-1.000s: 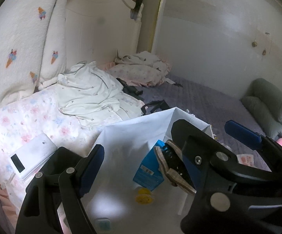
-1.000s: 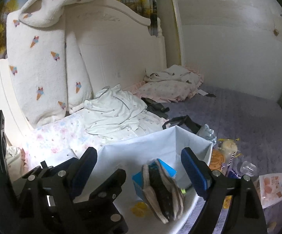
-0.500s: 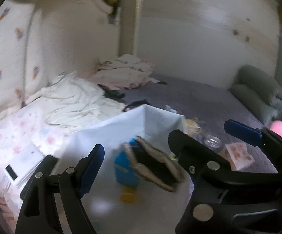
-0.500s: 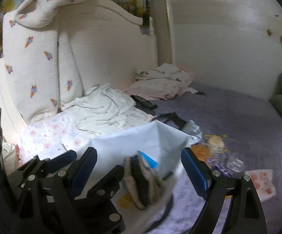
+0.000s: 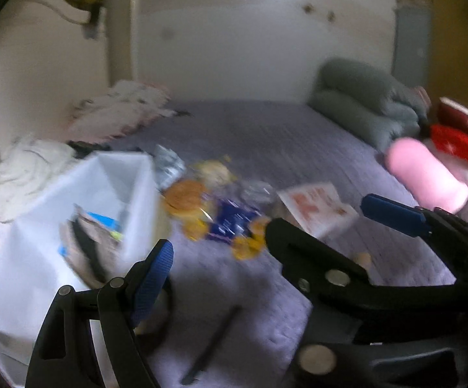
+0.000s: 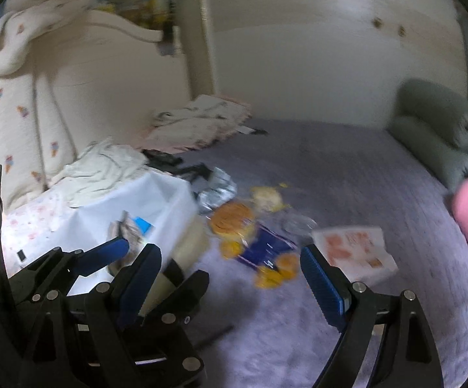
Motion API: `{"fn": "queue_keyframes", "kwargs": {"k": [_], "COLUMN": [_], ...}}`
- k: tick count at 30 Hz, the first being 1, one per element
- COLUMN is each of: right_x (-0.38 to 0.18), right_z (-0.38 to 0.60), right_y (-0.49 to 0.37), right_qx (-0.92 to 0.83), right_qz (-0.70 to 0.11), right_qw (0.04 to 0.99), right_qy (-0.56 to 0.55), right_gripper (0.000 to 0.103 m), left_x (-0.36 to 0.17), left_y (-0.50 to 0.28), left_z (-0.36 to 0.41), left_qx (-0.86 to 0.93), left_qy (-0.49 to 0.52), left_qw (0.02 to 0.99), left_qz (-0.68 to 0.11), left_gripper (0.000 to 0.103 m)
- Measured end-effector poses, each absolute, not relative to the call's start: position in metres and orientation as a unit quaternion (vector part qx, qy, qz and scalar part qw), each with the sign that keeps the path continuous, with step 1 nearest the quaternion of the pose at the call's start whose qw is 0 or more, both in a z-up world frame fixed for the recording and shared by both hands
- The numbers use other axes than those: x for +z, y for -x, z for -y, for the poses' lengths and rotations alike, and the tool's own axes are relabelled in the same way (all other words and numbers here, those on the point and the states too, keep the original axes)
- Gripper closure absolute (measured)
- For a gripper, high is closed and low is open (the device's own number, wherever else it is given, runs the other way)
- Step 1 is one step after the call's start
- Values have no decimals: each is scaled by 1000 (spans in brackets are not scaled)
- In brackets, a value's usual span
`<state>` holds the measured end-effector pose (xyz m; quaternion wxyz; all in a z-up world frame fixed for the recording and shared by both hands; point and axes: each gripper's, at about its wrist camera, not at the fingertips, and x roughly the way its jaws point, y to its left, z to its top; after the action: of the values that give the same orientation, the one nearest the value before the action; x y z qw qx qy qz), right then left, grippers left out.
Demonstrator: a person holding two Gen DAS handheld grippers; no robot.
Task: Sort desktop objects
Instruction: 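Lower the plaid pouch into the white paper bag and release it with the right tool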
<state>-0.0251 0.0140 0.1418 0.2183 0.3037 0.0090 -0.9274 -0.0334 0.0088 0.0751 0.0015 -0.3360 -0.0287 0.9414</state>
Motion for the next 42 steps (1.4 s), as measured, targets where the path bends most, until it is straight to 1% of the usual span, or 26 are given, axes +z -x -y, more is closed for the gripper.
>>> {"fn": "queue_keyframes", "kwargs": {"k": [3,6,9,13,15,18,22,24,26,28,30,31,32,33,35,38,40,41,42], "right_x": [121,104,111,135,144,148,143,139,134,127,123,122,121,120,114,93,77,69,65], "right_z": [-32,-30,-20,16,43,91,150,172,185,195,203,207,210,216,225,235,243,243,243], "right_y": [30,39,38,37,36,40,52,55,54,58,63,62,63,61,60,65,69,69,70], "right_qx": [-924,-918,-920,-906,-897,-875,-832,-817,-802,-781,-760,-757,-758,-760,-750,-712,-703,-706,-710], "right_qz": [8,-13,-19,-29,-52,-94,-164,-200,-227,-230,-232,-236,-250,-274,-306,-332,-363,-378,-382], "right_qw": [205,202,222,299,332,373,411,416,426,446,462,463,454,440,433,427,400,382,371], "right_qy": [-322,-341,-321,-298,-286,-293,-335,-346,-351,-373,-394,-397,-396,-392,-395,-448,-462,-460,-460], "right_gripper": [15,15,15,15,16,16,17,19,19,19,20,22,28,31,31,31,32,48,81], "left_x": [60,59,74,89,88,80,65,65,66,65,65,66,67,67,64,53,47,48,49], "left_y": [36,35,25,13,11,12,8,3,0,-3,-4,-7,-10,-12,-14,-14,-11,-11,-11], "left_z": [-20,-13,11,55,82,124,164,169,171,177,180,181,181,180,172,161,157,157,157], "left_qx": [934,934,941,943,937,919,895,892,892,888,887,887,887,886,883,874,872,872,874], "left_qy": [357,357,333,322,330,367,416,426,426,431,437,438,439,444,455,476,481,480,477], "left_qw": [8,-10,-32,-71,-95,-124,-133,-126,-135,-140,-117,-107,-104,-104,-104,-99,-94,-93,-92], "left_qz": [23,26,40,48,56,72,87,81,69,75,92,98,98,88,50,5,-9,-9,-5], "left_gripper": [22,22,22,19,18,18,18,19,19,19,19,19,19,19,19,19,19,19,19]}}
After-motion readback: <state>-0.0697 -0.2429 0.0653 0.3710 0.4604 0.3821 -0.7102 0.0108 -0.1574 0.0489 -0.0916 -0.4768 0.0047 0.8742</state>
